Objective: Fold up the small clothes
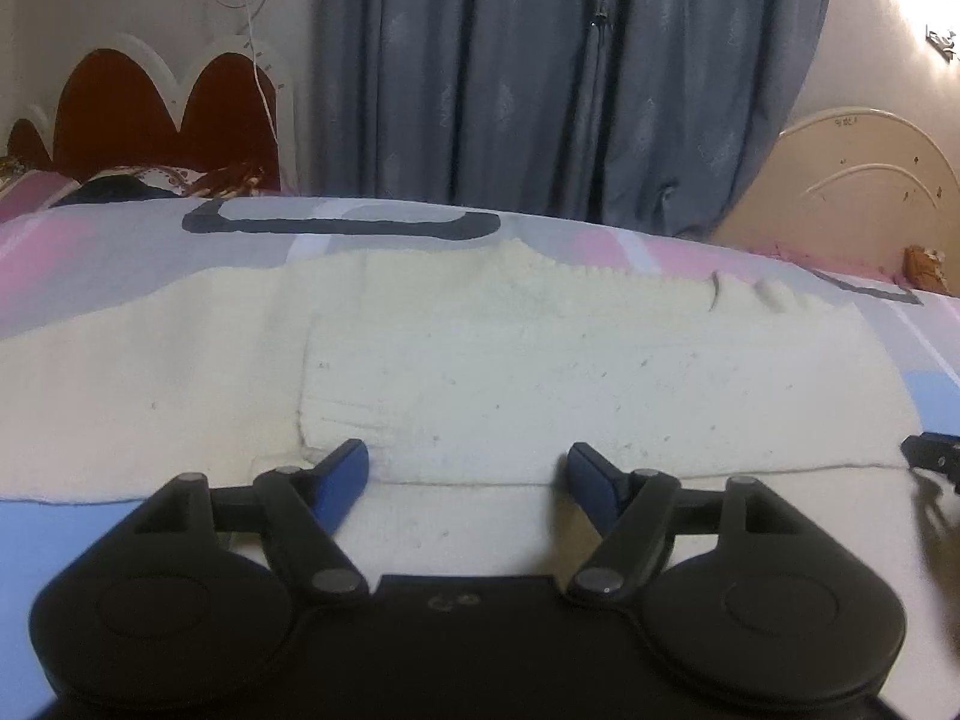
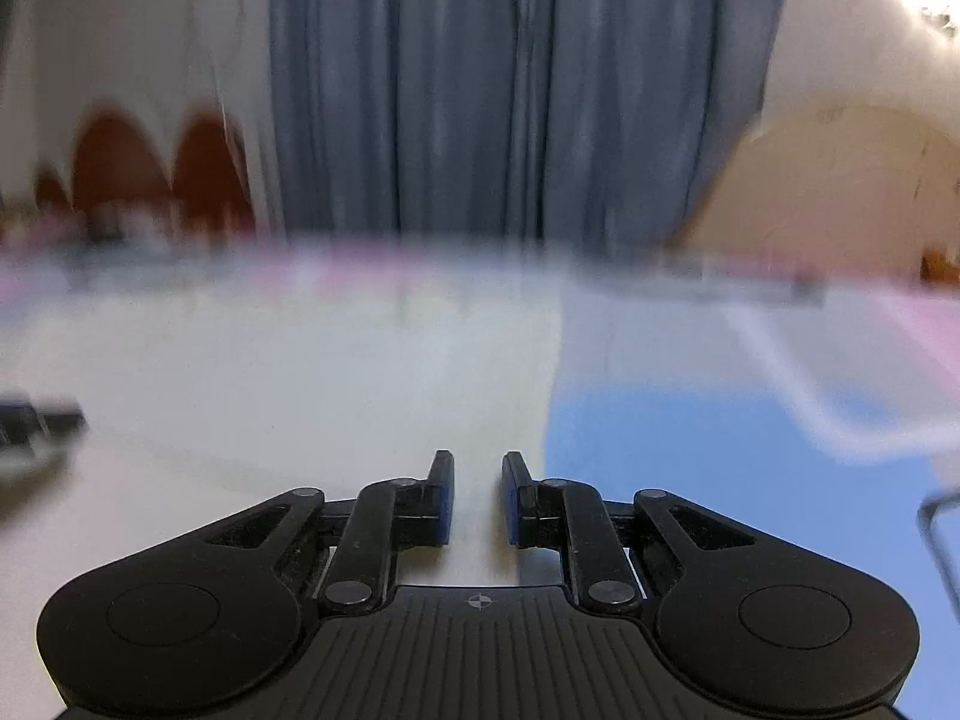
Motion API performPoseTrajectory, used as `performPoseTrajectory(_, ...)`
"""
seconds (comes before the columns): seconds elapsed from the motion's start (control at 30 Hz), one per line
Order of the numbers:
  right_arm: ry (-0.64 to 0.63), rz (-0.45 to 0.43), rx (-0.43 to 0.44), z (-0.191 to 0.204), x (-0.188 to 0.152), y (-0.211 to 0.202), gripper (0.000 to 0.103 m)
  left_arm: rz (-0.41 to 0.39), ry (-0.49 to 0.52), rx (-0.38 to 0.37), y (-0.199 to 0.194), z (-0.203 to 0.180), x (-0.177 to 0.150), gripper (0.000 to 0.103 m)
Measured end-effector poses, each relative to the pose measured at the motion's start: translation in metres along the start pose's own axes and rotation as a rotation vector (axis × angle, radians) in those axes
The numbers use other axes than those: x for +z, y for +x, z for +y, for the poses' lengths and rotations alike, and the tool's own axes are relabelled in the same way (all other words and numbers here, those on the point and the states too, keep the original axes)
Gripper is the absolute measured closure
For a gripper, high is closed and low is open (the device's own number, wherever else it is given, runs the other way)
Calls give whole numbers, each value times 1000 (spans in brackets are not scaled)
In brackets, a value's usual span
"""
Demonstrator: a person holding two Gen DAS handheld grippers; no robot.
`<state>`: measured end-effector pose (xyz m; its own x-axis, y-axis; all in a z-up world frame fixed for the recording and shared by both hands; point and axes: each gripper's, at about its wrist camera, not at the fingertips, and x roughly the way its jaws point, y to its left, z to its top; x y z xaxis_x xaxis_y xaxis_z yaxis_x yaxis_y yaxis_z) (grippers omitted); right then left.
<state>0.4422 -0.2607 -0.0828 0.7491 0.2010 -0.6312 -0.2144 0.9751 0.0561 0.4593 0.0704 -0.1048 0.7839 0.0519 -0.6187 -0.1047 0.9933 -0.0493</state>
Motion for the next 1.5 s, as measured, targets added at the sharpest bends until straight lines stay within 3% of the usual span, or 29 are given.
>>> performPoseTrajectory(0.07, 17, 0, -4, 2, 3, -6, 88, -6, -7, 12, -10, 3, -1, 33)
performPoseTrajectory(0.17, 49, -66, 20, 3, -1, -29, 88, -27, -44, 28, -31, 19, -9, 32)
performPoseTrajectory(0.3, 66, -46, 33, 4, -9, -43, 88, -74, -119, 100, -68, 67, -25, 33)
performPoseTrajectory(0.47, 96, -41, 51, 12, -12, -54, 88, -72, -373, 229, -102, 168, -49, 40)
performPoseTrajectory(0.53, 106, -30, 62, 20, -11, -51, 88, -68, -497, 258, -108, 210, -57, 49)
performPoseTrajectory(0.63, 125, -25, 91, 38, -7, -49, 88, -109, -687, 247, -117, 263, -66, 52)
performPoseTrajectory(0.73, 119, -22, 111, 57, -1, -42, 88, -161, -837, 189, -119, 303, -72, 52)
performPoseTrajectory(1.0, 98, -16, 110, 88, 5, -28, 88, -266, -1080, 113, -109, 359, -77, 58)
performPoseTrajectory(1.1, 99, -14, 101, 90, 5, -25, 88, -257, -1033, 144, -106, 362, -75, 76)
performPoseTrajectory(1.13, 99, -12, 99, 91, 5, -24, 88, -227, -967, 174, -102, 359, -68, 99)
performPoseTrajectory(1.17, 97, -10, 97, 91, 5, -23, 88, -202, -912, 187, -102, 353, -61, 100)
performPoseTrajectory(1.3, 95, -26, 85, 88, 6, -27, 88, -252, -649, 117, -104, 307, -13, 101)
performPoseTrajectory(1.5, 146, -54, 63, 72, 9, -34, 88, -259, -366, -69, -72, 179, 56, 101)
